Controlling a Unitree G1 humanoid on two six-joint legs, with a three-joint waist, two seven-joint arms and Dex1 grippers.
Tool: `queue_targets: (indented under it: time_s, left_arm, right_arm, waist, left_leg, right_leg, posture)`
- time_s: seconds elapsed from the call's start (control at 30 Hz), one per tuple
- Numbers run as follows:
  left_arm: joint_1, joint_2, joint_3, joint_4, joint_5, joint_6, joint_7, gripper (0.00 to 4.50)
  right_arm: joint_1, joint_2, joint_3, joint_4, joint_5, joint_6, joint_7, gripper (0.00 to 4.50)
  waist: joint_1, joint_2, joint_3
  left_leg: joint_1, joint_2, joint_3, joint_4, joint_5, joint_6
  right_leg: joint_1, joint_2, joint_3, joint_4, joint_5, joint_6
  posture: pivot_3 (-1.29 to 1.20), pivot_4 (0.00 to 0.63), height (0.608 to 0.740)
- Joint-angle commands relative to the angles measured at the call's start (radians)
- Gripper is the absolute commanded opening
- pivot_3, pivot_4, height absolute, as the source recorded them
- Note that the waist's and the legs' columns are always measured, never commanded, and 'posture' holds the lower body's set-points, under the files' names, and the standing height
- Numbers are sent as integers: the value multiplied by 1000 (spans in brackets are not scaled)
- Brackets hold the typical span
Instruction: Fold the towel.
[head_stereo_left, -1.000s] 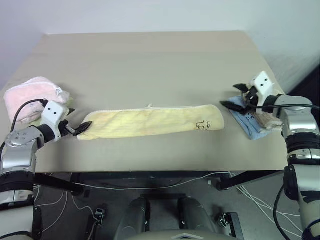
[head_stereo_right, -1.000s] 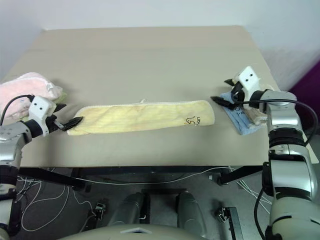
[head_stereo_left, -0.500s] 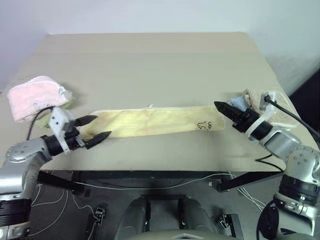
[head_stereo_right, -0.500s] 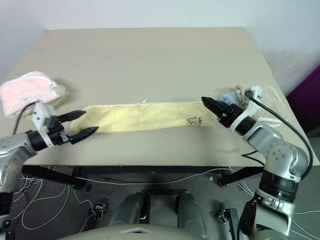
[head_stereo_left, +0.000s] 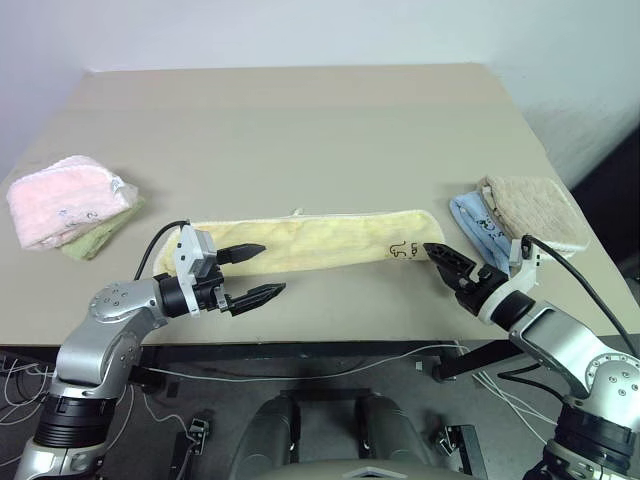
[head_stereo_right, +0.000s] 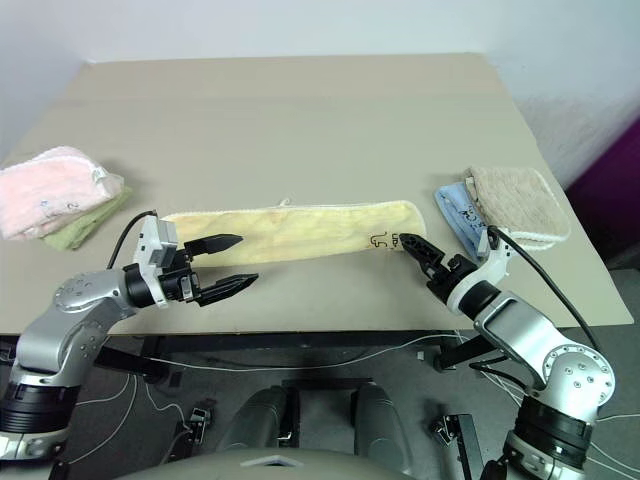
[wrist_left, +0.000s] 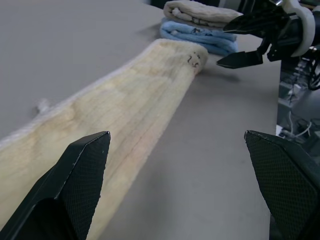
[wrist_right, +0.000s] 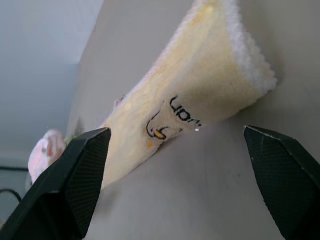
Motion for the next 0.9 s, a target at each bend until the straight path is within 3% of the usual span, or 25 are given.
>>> queue_targets:
  time_s: [0.03,0.27,0.4,0.53,0.67,0.9]
  left_arm:
    - [-14,-9,-7,-13,10,-15,9,4500]
    - [-7,-19,-2,-21,18,-33,23,4500]
    - [14,-17,7,-31,17,-39,34,4500]
    - [30,-18,7,-45,16,-46,45,4500]
    - [42,-16,13,-52,18,-53,56,4500]
    - [42,-17,16,-51,13,-56,66,4500]
  right_arm:
    - [-11,3,36,28,71,-95,-87,4447]
    - [-57,-16,75,185,56,-185,-120,4447]
    - [-100,-13,81,240,46,-216,-104,4447]
    - [-129,0,97,259,31,-235,-97,4447]
    - [-139,8,97,266,35,-255,-114,3536]
    - [-159,10,102,265,49,-277,-145,1080]
  waist:
    - [2,0,0]
    - [1,-3,-2]
    - [1,-3,-2]
    - [1,-3,-2]
    - [2,-3,-2]
    - [3,-2,-2]
  left_leg:
    - [0,0,0,0,0,0]
    - [3,0,0,1,0,0]
    - [19,1,-1,-4,-1,1]
    - [26,2,-1,-5,-2,3]
    - [26,2,-1,-5,-2,3]
    - [25,2,-1,-6,-2,3]
  right_leg:
    - [0,0,0,0,0,0]
    - [4,1,0,0,0,0]
    - [22,1,-1,-9,0,0]
    - [29,1,-1,-12,0,0]
    - [29,1,-1,-12,0,0]
    - [28,0,-1,-12,0,0]
  posture:
    - [0,150,740]
    - [0,150,740]
    - [0,150,740]
    - [0,150,740]
    - [0,150,740]
    - [0,150,740]
